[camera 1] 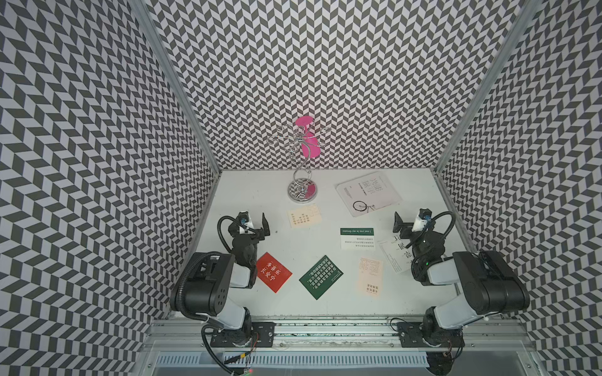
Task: Place the photos into the photo albums
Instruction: Adjust the photo album at the center of the board.
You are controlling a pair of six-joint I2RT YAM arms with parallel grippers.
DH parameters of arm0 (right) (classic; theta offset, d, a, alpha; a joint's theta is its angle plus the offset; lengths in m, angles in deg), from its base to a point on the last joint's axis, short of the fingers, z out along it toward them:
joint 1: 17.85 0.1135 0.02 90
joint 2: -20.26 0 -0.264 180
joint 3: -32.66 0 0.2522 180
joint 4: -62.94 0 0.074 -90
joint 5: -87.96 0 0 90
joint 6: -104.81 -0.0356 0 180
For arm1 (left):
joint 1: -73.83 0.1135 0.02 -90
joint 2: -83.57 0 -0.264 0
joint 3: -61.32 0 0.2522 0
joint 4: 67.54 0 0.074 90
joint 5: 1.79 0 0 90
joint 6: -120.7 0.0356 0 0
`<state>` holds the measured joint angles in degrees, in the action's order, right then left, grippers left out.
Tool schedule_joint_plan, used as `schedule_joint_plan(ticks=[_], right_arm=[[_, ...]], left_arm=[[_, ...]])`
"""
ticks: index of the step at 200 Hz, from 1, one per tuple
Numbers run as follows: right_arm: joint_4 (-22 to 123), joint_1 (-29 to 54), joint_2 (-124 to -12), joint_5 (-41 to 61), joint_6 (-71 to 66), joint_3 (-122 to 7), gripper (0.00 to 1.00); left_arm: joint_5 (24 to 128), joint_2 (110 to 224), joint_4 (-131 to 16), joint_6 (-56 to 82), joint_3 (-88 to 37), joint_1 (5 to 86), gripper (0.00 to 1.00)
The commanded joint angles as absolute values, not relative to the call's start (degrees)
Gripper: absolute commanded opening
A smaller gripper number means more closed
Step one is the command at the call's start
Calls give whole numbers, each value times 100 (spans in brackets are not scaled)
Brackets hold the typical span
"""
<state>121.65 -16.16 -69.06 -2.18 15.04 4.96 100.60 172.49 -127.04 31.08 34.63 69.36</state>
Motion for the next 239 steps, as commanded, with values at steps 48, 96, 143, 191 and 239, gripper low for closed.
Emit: schedule_joint_plan(ticks=[48, 96, 143, 191, 239], right_arm=[[12555, -1641, -6957, -166, 1582, 497, 99], [12555, -1636, -6957, -168, 1577, 493, 99], [12548, -1636, -6957, -165, 1585, 494, 99], [12555, -1640, -6967, -179, 1553, 493, 99], [12556, -1706, -6959, -19, 1549, 497, 99]], left_arm=[[10122, 17290, -12946, 3091, 3474, 6969, 99], [10122, 17292, -12946, 3095, 3477, 6969, 100], [10122, 17292, -12948, 3095, 3478, 6960, 100], [9912, 17295, -12815, 3064, 3407, 7046, 100], [9515, 17278, -12660, 2991, 3341, 7225, 100]])
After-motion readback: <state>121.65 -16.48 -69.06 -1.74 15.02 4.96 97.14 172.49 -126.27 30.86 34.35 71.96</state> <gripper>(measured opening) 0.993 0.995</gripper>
